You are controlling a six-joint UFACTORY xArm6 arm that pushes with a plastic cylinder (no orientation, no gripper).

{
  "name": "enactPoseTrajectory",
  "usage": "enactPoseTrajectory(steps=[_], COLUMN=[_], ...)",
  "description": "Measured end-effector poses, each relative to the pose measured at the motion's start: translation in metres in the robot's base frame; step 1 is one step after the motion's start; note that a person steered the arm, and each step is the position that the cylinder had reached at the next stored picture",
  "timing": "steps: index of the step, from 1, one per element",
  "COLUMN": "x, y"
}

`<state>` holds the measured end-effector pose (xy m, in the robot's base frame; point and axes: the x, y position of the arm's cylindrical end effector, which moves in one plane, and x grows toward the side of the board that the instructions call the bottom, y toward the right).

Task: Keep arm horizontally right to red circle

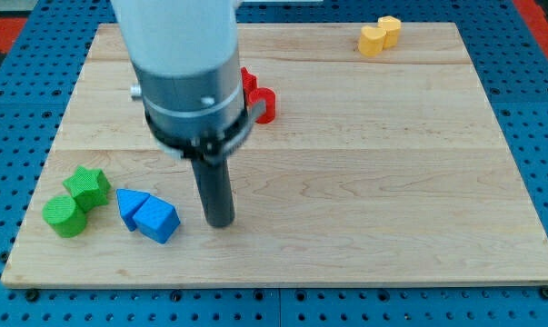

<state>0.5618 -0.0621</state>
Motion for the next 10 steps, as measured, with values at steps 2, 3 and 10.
enactPoseTrajectory(steps=[2,3,10], x=[0.008,0.008,-0.174], y=[-0.081,-0.078,0.188])
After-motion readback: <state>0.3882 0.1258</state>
